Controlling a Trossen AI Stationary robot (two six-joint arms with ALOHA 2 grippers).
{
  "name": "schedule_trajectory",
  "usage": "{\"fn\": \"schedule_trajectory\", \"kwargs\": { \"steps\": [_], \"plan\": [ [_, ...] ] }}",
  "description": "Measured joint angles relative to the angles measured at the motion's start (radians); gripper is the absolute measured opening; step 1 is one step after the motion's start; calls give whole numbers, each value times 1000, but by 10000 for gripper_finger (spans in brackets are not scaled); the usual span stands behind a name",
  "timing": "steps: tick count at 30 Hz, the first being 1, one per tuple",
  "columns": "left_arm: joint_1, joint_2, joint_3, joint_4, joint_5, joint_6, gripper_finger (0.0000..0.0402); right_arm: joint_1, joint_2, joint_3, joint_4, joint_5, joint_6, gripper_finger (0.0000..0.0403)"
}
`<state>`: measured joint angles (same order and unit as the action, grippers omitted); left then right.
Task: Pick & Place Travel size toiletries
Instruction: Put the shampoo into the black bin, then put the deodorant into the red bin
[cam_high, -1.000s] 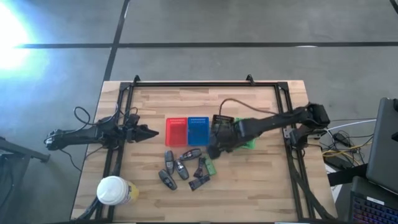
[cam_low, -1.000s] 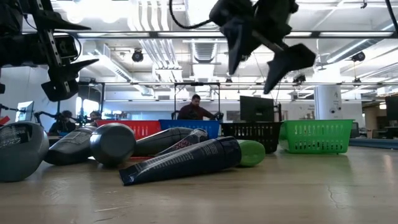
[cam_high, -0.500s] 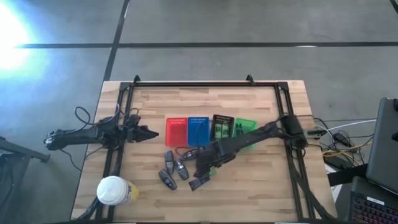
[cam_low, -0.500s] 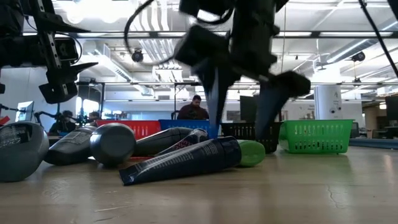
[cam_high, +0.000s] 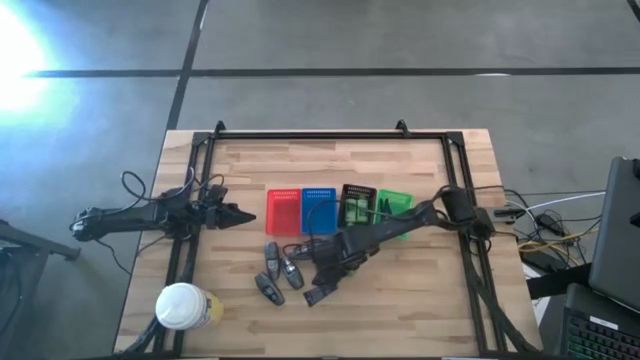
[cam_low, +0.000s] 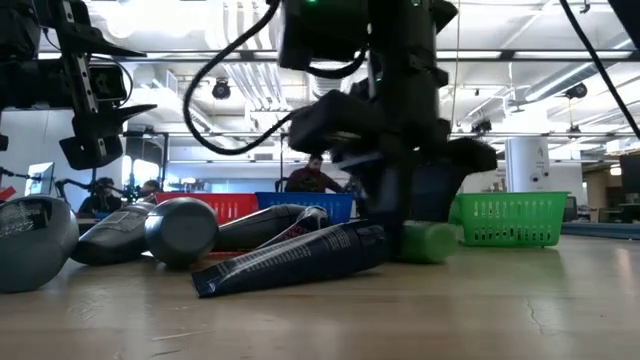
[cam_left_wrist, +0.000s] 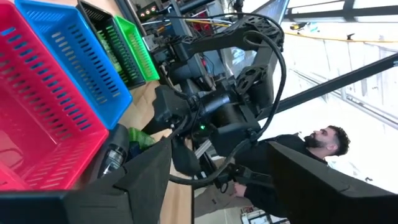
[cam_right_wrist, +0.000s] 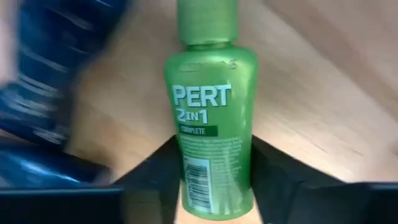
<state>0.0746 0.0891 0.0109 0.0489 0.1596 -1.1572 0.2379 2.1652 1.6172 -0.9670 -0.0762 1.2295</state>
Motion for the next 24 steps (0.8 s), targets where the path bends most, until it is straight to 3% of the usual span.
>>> {"fn": "schedule_trajectory", "kwargs": {
  "steps": [2, 5, 11, 15, 18, 24],
  "plan": [
    [0, 0, 0, 0, 0, 4, 266, 0, -34, -2, -42, -5, 6, 114],
    [0, 0, 0, -1, 0, 7, 266, 0, -143, -2, -117, 13, 76, 114],
    [0, 0, 0, 0, 0, 66, 266, -114, -365, -61, -123, 198, 282, 118],
    [0, 0, 0, 2, -1, 87, 266, -250, -407, -170, -37, 206, 265, 175],
    [0, 0, 0, 2, 0, 87, 266, -315, -404, -266, 74, 122, 248, 220],
    [0, 0, 0, 2, 0, 86, 266, -318, -415, -335, 162, 84, 235, 277]
  ]
}}
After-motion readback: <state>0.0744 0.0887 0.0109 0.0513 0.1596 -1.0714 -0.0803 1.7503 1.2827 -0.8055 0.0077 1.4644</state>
